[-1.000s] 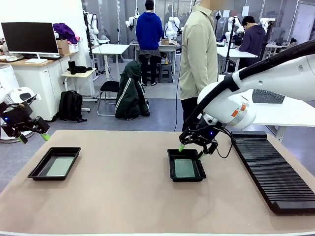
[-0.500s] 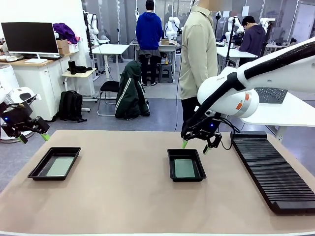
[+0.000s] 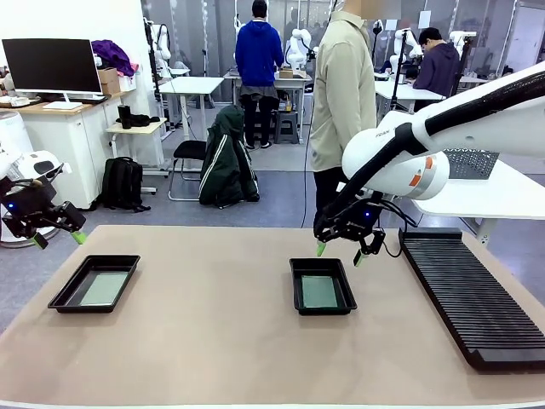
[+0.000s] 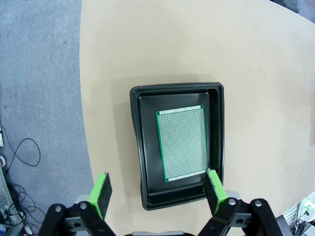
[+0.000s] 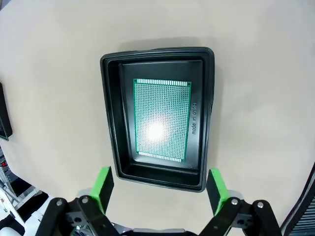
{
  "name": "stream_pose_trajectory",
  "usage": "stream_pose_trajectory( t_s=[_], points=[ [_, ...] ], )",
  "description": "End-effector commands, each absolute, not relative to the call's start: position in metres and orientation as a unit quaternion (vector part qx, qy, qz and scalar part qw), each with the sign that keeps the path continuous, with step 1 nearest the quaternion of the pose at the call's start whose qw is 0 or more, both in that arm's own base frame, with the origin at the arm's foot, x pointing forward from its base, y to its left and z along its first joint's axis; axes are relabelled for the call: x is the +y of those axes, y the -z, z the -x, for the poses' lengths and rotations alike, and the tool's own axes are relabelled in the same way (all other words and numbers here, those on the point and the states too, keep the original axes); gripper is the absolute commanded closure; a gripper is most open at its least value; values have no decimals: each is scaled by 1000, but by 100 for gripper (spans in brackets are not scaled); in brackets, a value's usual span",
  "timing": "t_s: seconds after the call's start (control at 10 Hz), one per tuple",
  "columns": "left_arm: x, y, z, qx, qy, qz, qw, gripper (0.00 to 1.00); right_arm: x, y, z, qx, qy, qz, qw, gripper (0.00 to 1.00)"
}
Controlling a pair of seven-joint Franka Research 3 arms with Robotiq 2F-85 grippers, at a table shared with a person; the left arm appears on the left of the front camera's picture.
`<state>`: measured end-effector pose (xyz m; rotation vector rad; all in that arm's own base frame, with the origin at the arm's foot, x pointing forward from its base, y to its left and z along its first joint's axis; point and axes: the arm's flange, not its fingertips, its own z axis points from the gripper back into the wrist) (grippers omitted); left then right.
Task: Inspect and transfer BCBs to ESD trays.
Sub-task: Pick up the Blank PCB from the PCB Rack and place it in the right ESD tray, then pick up the ESD tray and place it on the left side of the table.
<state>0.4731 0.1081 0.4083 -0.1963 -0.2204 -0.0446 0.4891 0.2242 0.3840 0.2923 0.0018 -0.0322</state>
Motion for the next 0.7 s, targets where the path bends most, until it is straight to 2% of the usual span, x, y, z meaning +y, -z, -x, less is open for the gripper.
stream_pose_trajectory(
  t_s=[0.0,0.6],
  points=[
    [108,-408,-472,-113,18,100,988,0,224,-381,-490,-5,16,-152,988,0],
    [108,-408,-472,-113,18,100,988,0,224,-381,-490,-5,16,-152,988,0]
  ],
)
